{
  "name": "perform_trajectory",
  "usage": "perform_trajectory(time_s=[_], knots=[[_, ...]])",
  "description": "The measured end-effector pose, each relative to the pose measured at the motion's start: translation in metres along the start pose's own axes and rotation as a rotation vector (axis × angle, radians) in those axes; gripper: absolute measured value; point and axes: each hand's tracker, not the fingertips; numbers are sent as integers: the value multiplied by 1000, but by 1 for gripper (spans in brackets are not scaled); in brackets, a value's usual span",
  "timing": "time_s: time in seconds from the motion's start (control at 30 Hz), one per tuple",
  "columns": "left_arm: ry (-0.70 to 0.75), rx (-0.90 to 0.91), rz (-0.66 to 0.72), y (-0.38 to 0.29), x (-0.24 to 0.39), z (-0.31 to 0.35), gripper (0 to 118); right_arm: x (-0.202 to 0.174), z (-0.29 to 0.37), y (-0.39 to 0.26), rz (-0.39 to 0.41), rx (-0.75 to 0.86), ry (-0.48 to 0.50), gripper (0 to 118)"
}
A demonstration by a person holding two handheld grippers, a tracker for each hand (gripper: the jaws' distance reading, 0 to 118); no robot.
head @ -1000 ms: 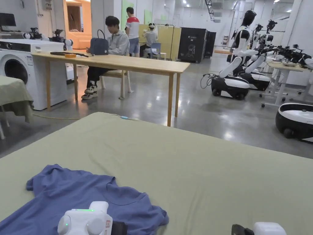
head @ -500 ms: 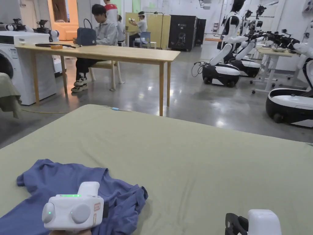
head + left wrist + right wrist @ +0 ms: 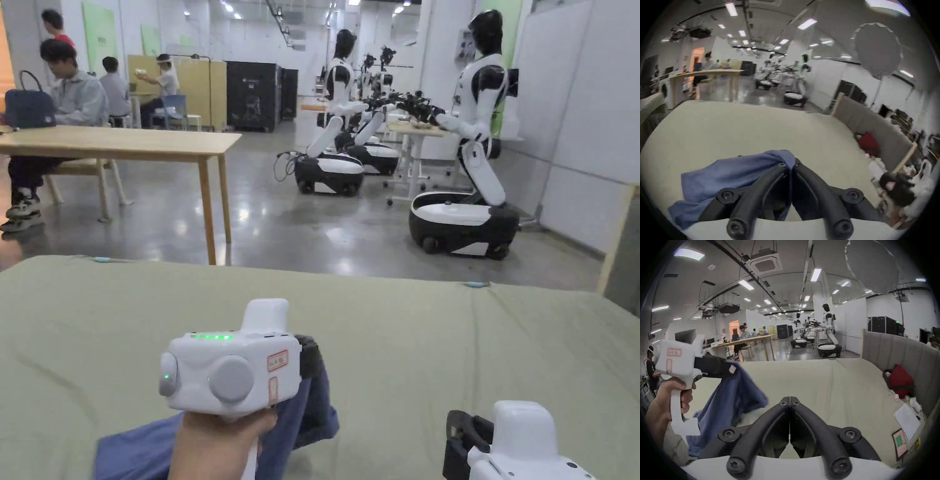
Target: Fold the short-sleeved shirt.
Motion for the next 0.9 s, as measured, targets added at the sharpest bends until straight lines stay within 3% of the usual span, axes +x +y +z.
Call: perform_trajectory(time_s=[0.1,0.2,0.4,0.43,0.5,0.53,0.57,0.63,0.67,0.83,0.87,0.9], knots=[[-84,-26,-38,-7,59,-30,0,33,10,-1,-11,6,-48,1],[-18,-124,-149,-39,96,-78,0,64,15,-7,-14,-1,-102,1],[31,-378,-117,-126,101,-181,2,108,12,-23,-51,-37,-160,0],[30,-381,-103,-132,101,-185,13,111,11,-24,-52,-42,-163,1],[29,-342,-93,-138,102,-181,96,113,11,-26,-49,-47,-165,1],[35,-313,-99,-135,105,-174,118,113,11,-25,-48,-49,-162,1],[27,-294,-116,-130,105,-165,113,111,12,-25,-46,-49,-155,1],[21,-241,-150,-119,103,-129,116,105,14,-22,-40,-50,-142,1],[-7,-108,-170,-119,103,-95,116,101,16,-20,-32,-49,-131,1],[141,24,-240,-87,62,73,116,68,23,-16,-7,-43,-59,0],[177,45,-236,-90,42,67,114,59,24,-17,-2,-39,-49,1],[226,75,-240,-95,30,91,104,51,23,-18,5,-40,-37,1]])
